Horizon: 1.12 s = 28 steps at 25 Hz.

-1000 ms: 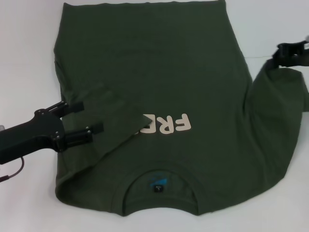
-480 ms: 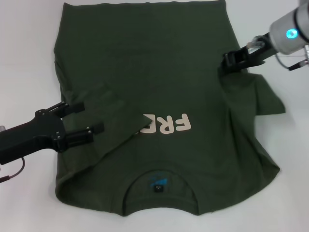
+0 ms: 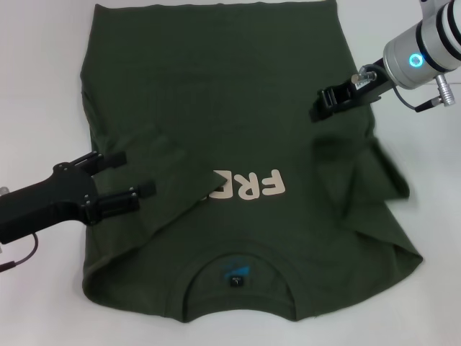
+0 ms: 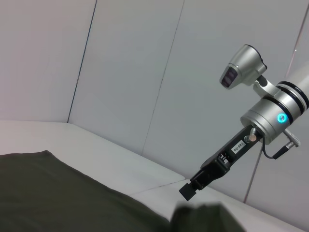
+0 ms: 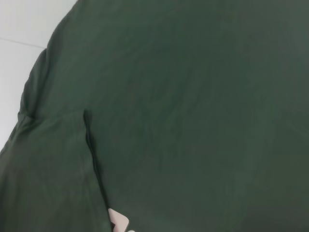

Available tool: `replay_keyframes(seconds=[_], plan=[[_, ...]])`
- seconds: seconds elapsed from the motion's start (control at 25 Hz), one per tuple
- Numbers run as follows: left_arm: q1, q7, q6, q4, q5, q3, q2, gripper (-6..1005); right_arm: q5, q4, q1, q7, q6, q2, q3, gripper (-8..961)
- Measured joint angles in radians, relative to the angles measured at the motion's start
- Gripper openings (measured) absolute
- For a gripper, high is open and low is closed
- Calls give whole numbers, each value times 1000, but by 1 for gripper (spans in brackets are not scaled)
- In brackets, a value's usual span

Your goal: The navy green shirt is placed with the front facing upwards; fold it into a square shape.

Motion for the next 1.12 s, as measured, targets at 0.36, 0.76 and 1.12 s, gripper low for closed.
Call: replay_keyframes(seconds=[0.36,0.76,1.12], plan=[[-3,-12,0,0,0,0,0,937,120,-6,-37,-79,4,-12,31,275],[-6,-33,7,0,0,5,0,937,-62,-10,-55,79,-107,-84,36,673],[-5,-33,9,0,5,9,-3,936,-178,4,-58,153,-118,-63,31,853]])
